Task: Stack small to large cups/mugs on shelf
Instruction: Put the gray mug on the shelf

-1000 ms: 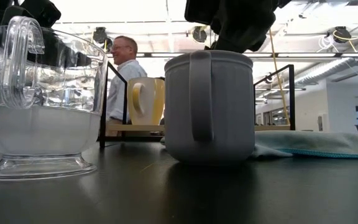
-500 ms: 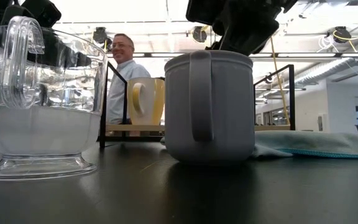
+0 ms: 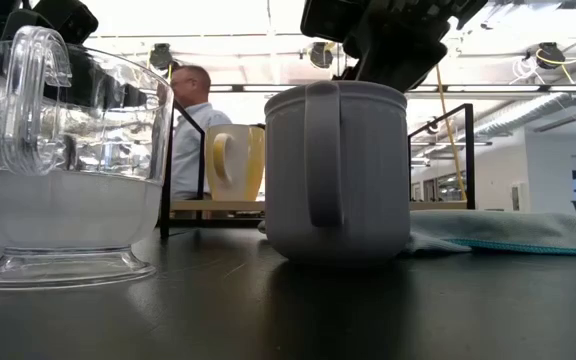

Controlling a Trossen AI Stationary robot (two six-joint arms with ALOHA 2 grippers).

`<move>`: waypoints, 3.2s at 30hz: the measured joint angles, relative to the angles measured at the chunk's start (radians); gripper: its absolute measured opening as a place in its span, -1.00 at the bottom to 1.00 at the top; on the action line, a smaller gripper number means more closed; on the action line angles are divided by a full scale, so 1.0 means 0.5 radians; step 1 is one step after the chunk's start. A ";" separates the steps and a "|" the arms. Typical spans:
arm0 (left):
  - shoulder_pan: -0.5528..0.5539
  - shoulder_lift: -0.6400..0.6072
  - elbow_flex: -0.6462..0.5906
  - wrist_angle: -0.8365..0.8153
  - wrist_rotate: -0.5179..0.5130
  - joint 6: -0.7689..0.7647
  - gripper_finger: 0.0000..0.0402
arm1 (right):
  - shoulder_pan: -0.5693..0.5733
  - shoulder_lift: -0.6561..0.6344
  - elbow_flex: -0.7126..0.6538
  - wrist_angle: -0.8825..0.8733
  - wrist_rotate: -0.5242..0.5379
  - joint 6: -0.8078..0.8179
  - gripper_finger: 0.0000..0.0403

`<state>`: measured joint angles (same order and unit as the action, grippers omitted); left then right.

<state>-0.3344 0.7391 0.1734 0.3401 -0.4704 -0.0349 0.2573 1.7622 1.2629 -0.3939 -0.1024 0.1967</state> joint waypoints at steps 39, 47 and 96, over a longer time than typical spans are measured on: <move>-0.001 -0.001 0.000 -0.063 0.001 -0.054 -0.90 | 0.008 -0.114 -0.001 0.026 0.052 -0.015 -0.98; -0.001 -0.001 0.000 -0.063 0.001 -0.053 -0.90 | 0.008 -0.236 0.000 -0.040 0.059 0.049 -0.99; 0.000 0.000 0.000 -0.155 -0.004 -0.034 -0.90 | -1.269 -0.171 0.394 -0.559 -0.068 -1.049 -1.00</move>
<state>-0.3344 0.7391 0.1734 0.2626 -0.4725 -0.0521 -0.3773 1.6770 1.4601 -0.6735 -0.1362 -0.3277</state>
